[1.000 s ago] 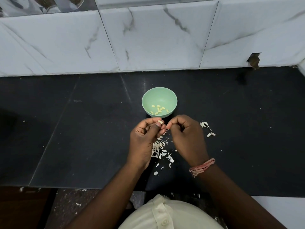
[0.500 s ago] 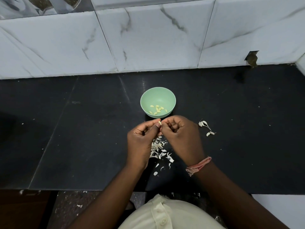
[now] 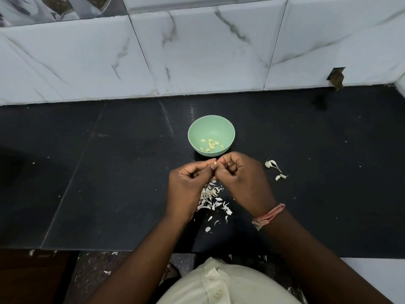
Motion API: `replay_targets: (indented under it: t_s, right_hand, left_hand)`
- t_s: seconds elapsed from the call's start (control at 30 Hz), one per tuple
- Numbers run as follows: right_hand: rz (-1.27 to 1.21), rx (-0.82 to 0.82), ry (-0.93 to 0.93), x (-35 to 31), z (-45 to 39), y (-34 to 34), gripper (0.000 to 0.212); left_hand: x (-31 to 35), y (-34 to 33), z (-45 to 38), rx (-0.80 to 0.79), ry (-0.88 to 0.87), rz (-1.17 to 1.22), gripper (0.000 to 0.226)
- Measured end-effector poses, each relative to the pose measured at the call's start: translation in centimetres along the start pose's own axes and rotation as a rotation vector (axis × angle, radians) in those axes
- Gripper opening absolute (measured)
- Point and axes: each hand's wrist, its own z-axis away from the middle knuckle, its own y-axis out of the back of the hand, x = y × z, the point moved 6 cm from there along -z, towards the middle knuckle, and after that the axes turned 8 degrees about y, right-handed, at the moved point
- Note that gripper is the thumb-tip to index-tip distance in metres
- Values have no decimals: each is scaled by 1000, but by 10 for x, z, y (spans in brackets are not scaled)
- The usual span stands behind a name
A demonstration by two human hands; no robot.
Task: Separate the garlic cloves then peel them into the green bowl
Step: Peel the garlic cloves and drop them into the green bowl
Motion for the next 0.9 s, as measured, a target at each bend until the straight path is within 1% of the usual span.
replay_targets:
  t_s: [0.23,0.33,0.43,0.53,0.6,0.7,0.77,0.83,0.9]
  right_hand:
    - [-14,-1,5,1,1,-1,12]
    - [-94,-20,-33,1,1,-3,14]
    - [-205,-33,-97,4,1,-4,13]
    - [-327,-23,-172,9,0,-6,12]
    - [-407,-1,-221,13,0,-8,14]
    - [-481,34,-274,18,1,-9,15]
    - [-517,99,-330,27,2,-7,16]
    - [-515,144,-378,37,6,-4,16]
    - [-477,141,-378,40,7,-2,15]
  left_hand:
    - [0,1,0,-27,-7,-25,18]
    - [-4,2,-3,-45,33,4,17]
    - [-9,1,-7,-82,106,94,18]
    - [-17,-2,-8,-119,221,293,25]
    - [-21,-4,-7,-119,290,403,21]
    - [-27,-7,-6,-103,371,498,17]
    - [-31,-8,-8,-67,420,556,16]
    - [-35,-8,-10,-19,461,578,15]
    - [-40,-9,-13,12,487,574,14]
